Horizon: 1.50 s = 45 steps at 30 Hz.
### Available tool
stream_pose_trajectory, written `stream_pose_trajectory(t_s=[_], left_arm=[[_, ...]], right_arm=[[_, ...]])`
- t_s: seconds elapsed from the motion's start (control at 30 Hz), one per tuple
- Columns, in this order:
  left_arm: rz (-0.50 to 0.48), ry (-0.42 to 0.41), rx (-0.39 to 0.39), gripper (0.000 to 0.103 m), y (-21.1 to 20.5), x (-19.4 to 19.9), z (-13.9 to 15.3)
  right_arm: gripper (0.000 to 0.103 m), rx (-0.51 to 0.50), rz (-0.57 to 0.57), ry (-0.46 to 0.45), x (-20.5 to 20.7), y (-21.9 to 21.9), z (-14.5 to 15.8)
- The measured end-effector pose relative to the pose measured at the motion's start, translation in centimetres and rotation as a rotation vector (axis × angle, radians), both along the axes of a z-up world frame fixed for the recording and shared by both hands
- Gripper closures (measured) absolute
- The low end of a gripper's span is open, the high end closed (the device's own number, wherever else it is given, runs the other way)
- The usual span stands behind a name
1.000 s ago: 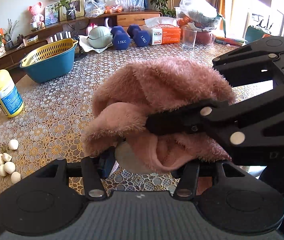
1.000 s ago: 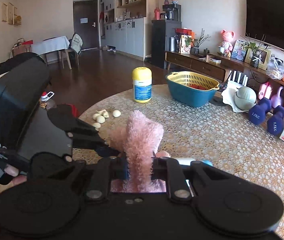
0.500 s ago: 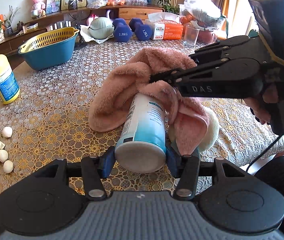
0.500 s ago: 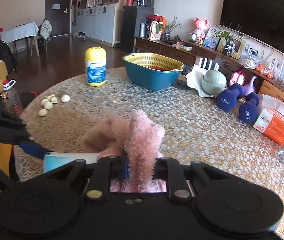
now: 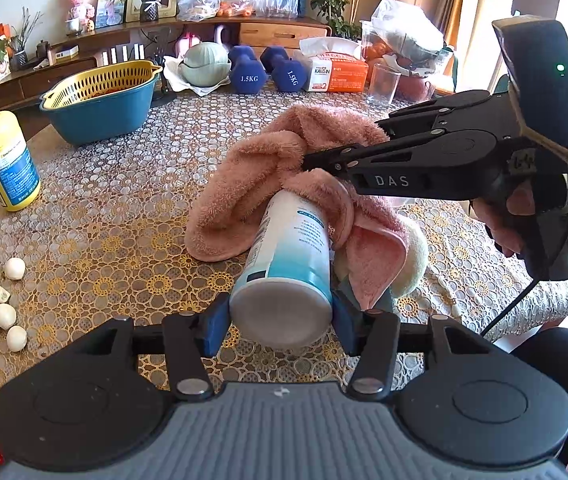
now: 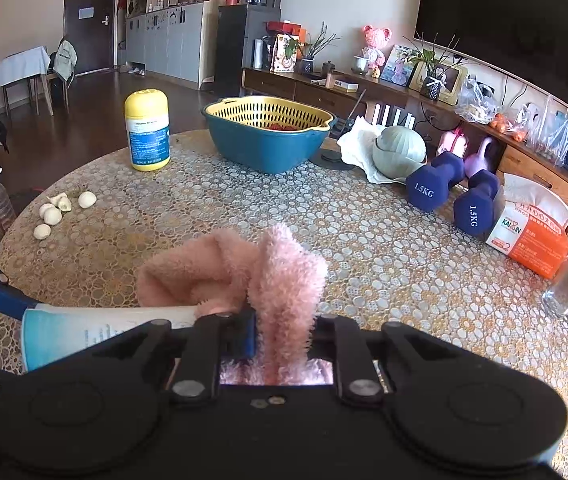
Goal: Clean container
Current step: 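Rub the towel around the bottle again with the right gripper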
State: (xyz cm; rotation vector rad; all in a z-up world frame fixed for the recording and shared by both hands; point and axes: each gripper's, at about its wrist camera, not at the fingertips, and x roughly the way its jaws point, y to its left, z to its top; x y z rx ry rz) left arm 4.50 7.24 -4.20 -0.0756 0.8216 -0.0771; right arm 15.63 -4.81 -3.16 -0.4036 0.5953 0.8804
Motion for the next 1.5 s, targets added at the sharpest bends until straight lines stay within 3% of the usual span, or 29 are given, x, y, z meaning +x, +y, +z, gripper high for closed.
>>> stream_pose_trajectory(t_s=[0.2,0.3,0.47,0.6,1.13,1.33,1.5], left_arm=[[0.004,-0.007,0.005,0.05,-0.1,0.0,0.2],[0.008,-0.011,0.006,0.05,-0.2,-0.1,0.2],[0.01,-0.006,0.012,0.05,-0.4,-0.1,0.1],[0.01,0.003,0.02,0.05,-0.5,-0.2,0.0],[0.005,0.01,-0.018,0.05,0.3,-0.2,-0.3],[0.005,0.014,-0.037,0.05,0.6,-0.2,-0.6],[0.0,-0.013,0.035,0.049,0.2,-0.4,-0.6]], right_arm=[[0.087,0.101,0.019,0.012,-2.4,-1.9,2.4],[0.087,0.153,0.081,0.033,-4.6,-2.9,3.5],[0.087,0.191,0.175,0.09,-7.7,-3.5,3.9],[0.087,0.159,0.174,0.083,-8.8,-3.2,3.0],[0.086,0.051,0.002,0.052,-1.8,-1.3,0.4],[0.085,-0.003,-0.014,0.041,0.2,-0.3,-0.9],[0.085,-0.022,0.004,0.033,0.3,0.4,-0.8]])
